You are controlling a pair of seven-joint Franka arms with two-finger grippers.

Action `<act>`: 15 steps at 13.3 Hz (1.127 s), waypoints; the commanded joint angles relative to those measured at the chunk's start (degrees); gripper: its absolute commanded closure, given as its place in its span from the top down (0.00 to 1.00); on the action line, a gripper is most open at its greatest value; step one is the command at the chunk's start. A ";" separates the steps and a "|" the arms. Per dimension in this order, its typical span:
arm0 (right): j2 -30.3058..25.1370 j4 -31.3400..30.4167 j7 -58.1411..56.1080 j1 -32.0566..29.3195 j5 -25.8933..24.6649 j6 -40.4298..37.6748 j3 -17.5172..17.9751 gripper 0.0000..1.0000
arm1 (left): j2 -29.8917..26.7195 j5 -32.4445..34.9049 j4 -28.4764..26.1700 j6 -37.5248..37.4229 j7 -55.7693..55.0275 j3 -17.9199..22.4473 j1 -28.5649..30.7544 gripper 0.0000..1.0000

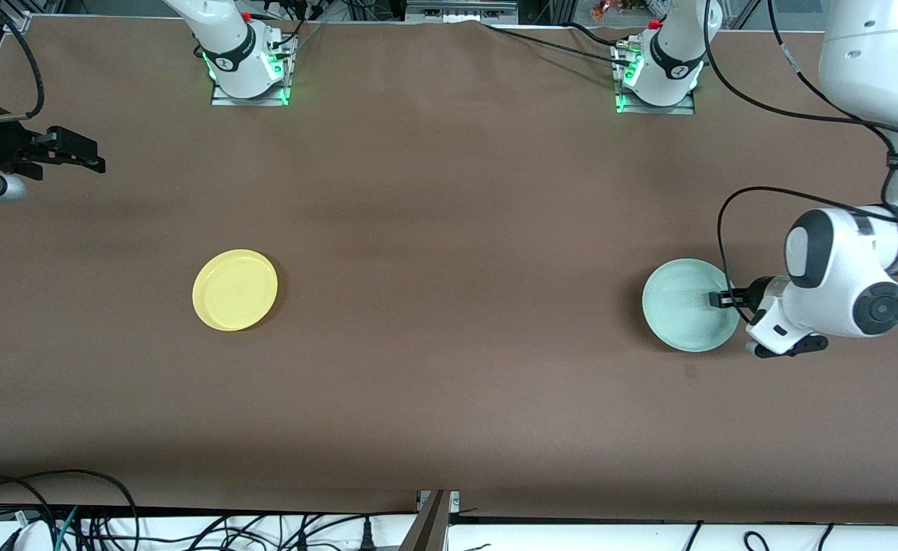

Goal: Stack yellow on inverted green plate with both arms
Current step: 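Grip the green plate rim with the left gripper and lift it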

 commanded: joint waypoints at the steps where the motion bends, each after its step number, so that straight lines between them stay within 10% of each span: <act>1: 0.14 0.68 -0.63 -0.03 -0.57 -0.76 -0.07 1.00 | 0.50 4.95 9.21 -7.36 0.60 0.08 -2.91 0.00; 15: 0.14 0.68 -0.63 -0.03 -0.57 -0.76 -0.07 1.00 | 6.20 43.01 15.65 -13.88 -23.79 0.69 -42.35 0.00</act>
